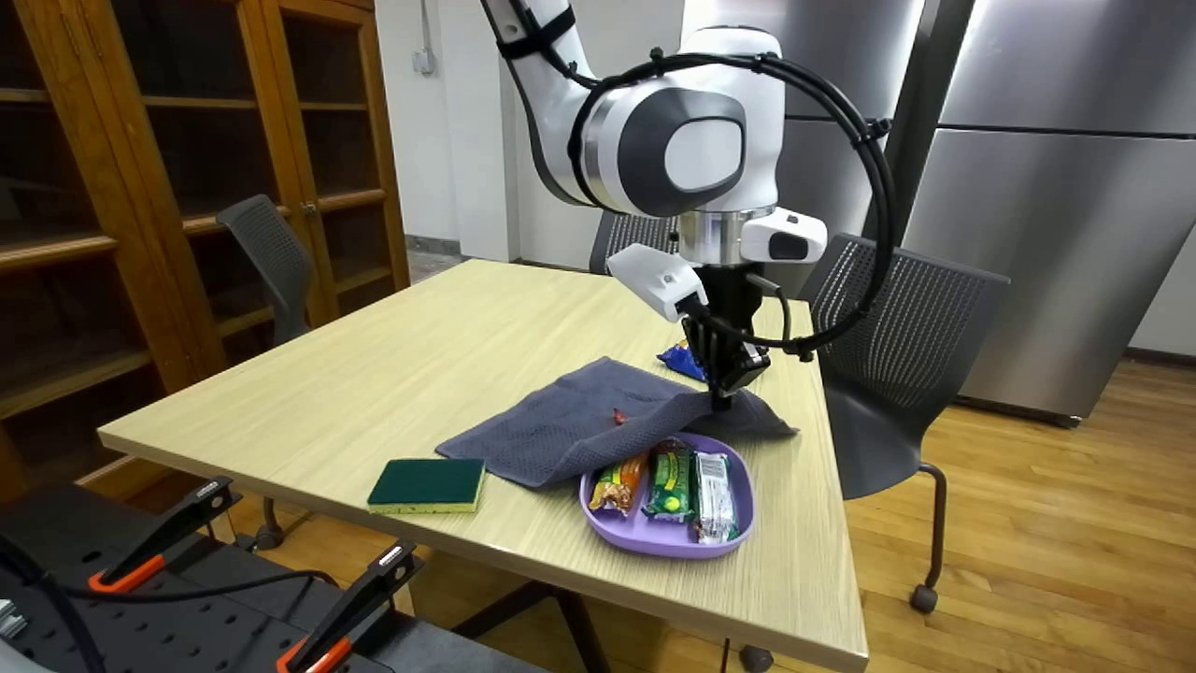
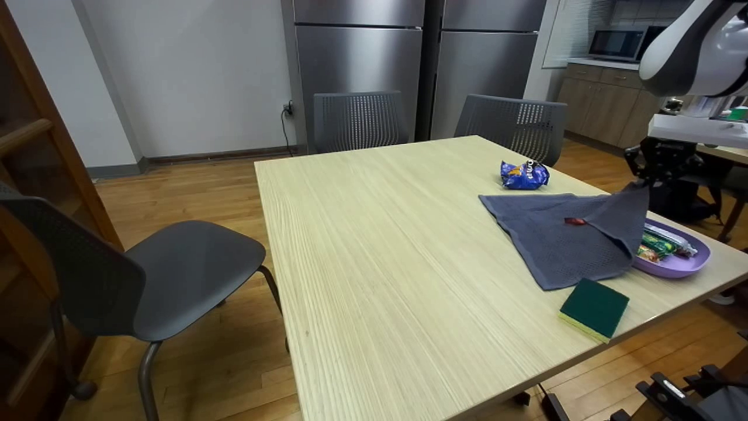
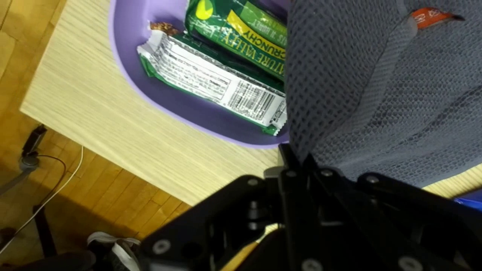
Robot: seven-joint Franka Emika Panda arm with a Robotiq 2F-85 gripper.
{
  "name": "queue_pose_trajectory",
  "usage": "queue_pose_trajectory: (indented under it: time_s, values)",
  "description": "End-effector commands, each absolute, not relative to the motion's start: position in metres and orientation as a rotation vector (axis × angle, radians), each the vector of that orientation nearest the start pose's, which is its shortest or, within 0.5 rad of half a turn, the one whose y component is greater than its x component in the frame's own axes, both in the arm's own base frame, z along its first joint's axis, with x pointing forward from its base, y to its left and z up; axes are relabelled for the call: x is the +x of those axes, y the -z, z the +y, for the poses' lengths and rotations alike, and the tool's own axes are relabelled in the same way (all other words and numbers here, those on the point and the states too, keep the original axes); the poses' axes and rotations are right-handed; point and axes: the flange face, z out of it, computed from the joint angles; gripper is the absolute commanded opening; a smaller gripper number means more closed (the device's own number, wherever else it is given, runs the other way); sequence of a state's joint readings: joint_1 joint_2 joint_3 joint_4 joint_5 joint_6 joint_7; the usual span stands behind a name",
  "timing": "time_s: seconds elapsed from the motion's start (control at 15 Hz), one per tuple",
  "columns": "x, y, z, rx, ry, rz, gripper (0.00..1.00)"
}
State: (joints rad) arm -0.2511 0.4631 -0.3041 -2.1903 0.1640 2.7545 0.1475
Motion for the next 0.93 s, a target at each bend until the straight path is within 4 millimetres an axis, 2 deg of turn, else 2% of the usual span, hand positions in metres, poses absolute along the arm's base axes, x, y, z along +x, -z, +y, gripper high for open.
queue_pose_trajectory:
  time_s: [0.0,0.87]
  values:
    - [0.459,-0.201,-0.307,-2.949,0.163,1.316,0.01]
    - [0.419,-0.184,-0.336,-2.895,0.048,1.48,0.01]
